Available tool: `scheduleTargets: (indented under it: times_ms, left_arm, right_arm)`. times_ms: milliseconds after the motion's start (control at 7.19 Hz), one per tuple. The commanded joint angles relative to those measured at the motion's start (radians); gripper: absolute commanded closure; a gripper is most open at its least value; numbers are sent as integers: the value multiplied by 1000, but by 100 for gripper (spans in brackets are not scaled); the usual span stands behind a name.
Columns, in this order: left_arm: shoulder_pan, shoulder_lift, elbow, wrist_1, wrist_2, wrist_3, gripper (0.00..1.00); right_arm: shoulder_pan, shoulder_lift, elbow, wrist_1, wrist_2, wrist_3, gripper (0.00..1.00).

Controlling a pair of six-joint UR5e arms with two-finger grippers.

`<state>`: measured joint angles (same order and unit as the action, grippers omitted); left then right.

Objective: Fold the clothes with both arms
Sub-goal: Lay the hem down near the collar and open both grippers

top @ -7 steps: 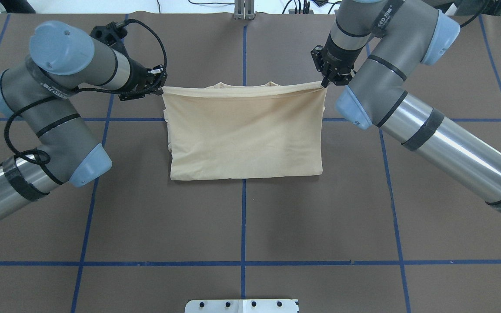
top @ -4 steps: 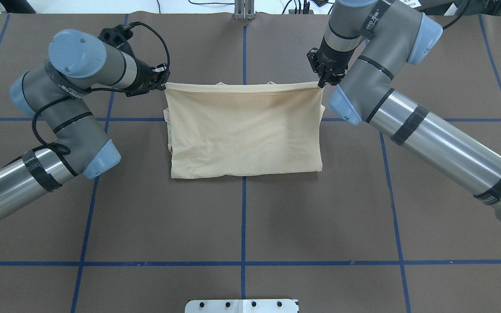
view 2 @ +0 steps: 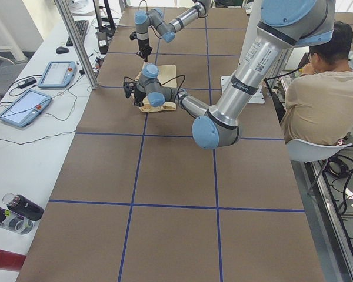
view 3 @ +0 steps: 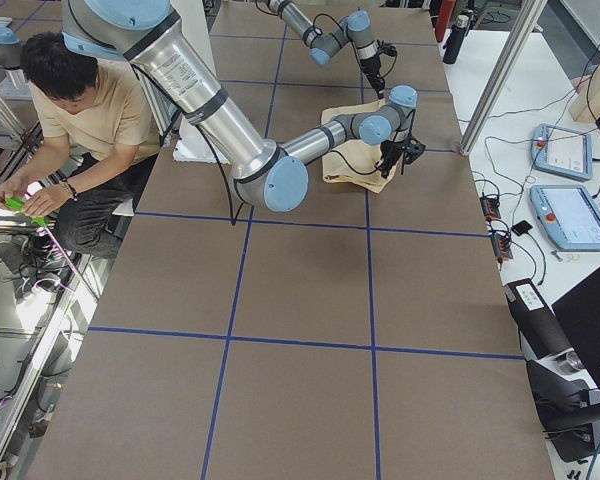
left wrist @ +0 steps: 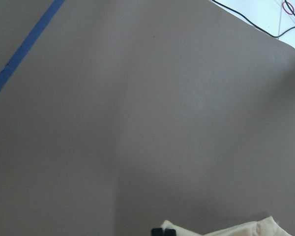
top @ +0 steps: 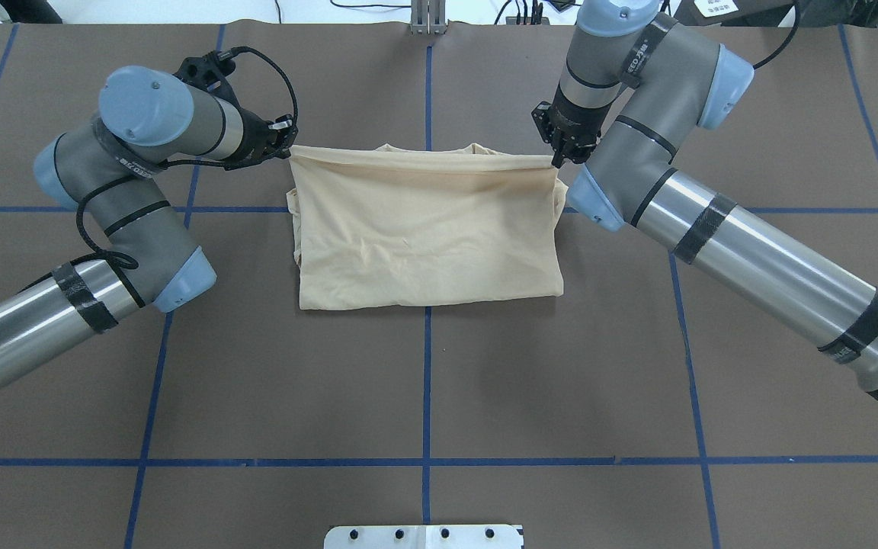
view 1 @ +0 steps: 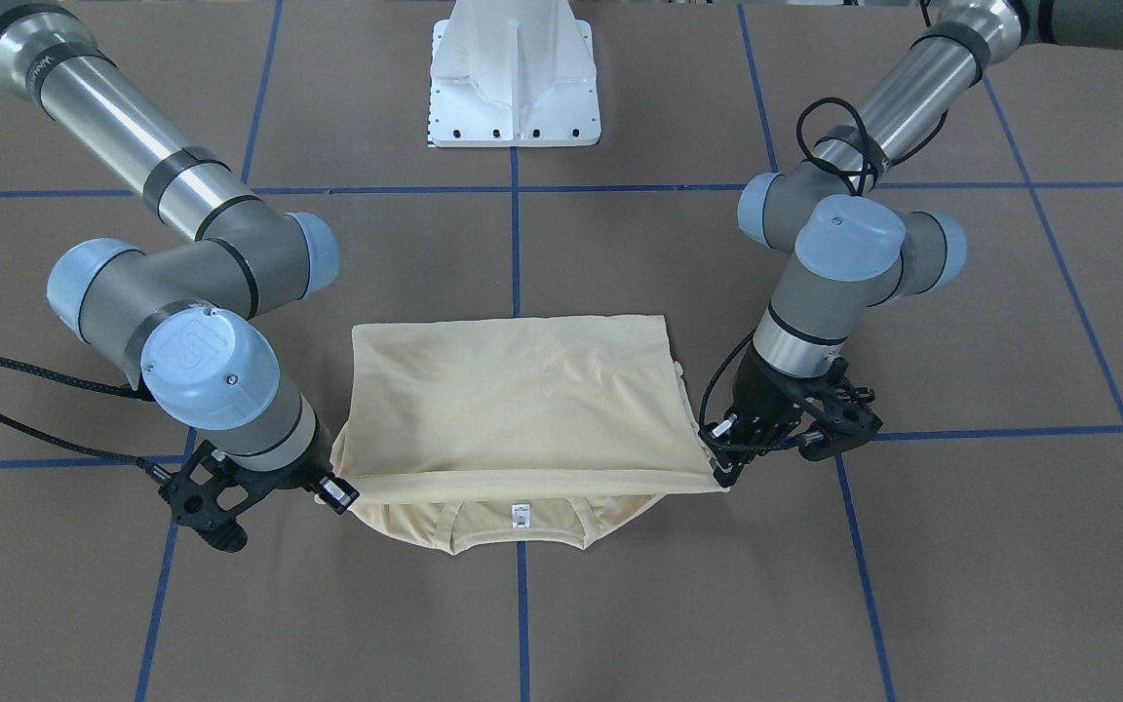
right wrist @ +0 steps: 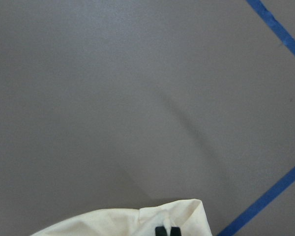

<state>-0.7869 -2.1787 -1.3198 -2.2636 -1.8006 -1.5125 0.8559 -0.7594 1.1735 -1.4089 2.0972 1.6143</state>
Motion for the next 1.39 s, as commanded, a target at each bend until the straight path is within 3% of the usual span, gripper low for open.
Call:
scheduleTargets:
  times_ms: [0,556,834,1252]
  left_arm:
    - [8,0,14,-16,1,0,100]
    - [24,0,16,-16,3,0,98]
    - [24,3,22,-17,3,0,78]
    - [8,8,27,-50,3,0,75]
  right_arm:
    - [-1,2,-8,2,0,-2,92]
    - [-20,3,-11,4,-28,-4,79]
    - [-20,17,-20,4,-29,-4,71]
    - [15,34,-21,4,-31,-4,71]
